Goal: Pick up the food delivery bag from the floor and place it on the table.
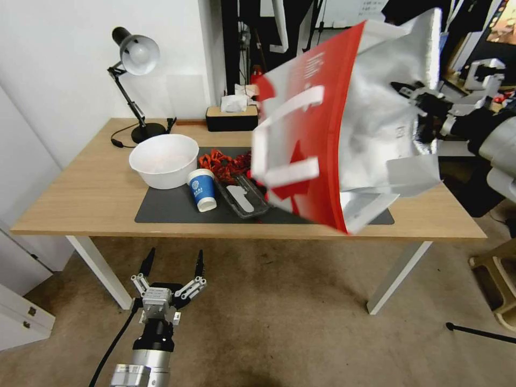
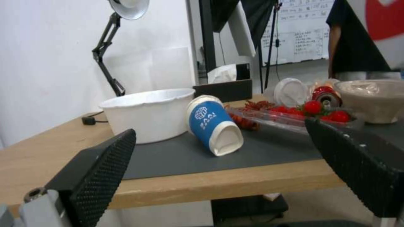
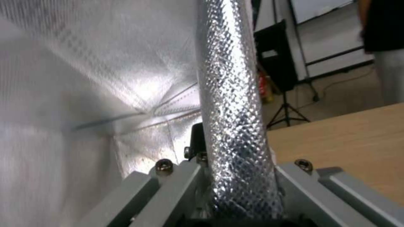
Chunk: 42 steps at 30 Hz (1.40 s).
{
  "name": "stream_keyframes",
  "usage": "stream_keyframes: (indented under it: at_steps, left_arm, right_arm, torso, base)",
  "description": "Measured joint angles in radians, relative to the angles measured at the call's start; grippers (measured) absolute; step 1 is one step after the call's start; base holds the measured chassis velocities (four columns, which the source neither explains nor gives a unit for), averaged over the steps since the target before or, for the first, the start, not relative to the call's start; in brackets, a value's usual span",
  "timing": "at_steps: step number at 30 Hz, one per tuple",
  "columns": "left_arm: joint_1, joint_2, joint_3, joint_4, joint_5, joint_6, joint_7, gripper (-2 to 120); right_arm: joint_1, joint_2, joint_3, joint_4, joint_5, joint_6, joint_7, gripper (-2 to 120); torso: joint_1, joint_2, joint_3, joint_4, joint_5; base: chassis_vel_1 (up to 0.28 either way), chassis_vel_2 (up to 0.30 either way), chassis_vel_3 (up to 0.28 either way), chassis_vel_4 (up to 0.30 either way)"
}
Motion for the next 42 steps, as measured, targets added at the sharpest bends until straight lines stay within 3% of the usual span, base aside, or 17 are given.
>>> stream_keyframes:
  at_steps: [16,24,35,42]
  left_arm:
    - [-0.002,0.002,0.001,0.012,0.008,-0.002,-0.002,100]
    - [-0.005,0.005,0.002,0.02,0.006,-0.002,-0.004,100]
    - [-0.017,0.006,0.0,0.035,0.005,-0.003,-0.005,100]
    - [-0.023,0.006,0.0,0.044,0.004,-0.003,-0.006,100]
  right_arm:
    - [0.069,0.05,-0.037,-0.111,0.012,0.015,0.152,0]
    - [0.07,0.058,-0.043,-0.139,-0.011,-0.029,0.223,0]
    - [0.086,0.06,-0.052,-0.166,0.014,-0.128,0.408,0]
    - [0.108,0.059,-0.071,-0.175,0.029,-0.159,0.454,0]
  torso:
    - [0.0,0.0,0.0,0.0,-0.0002]
    - [0.0,0.0,0.0,0.0,-0.0001]
    - [0.0,0.0,0.0,0.0,-0.0001]
    - [0.0,0.0,0.0,-0.0002,-0.0002]
  base:
    - [0.0,0.0,0.0,0.0]
    - [0.0,0.0,0.0,0.0]
    - [0.0,0.0,0.0,0.0]
    - [0.0,0.0,0.0,0.0]
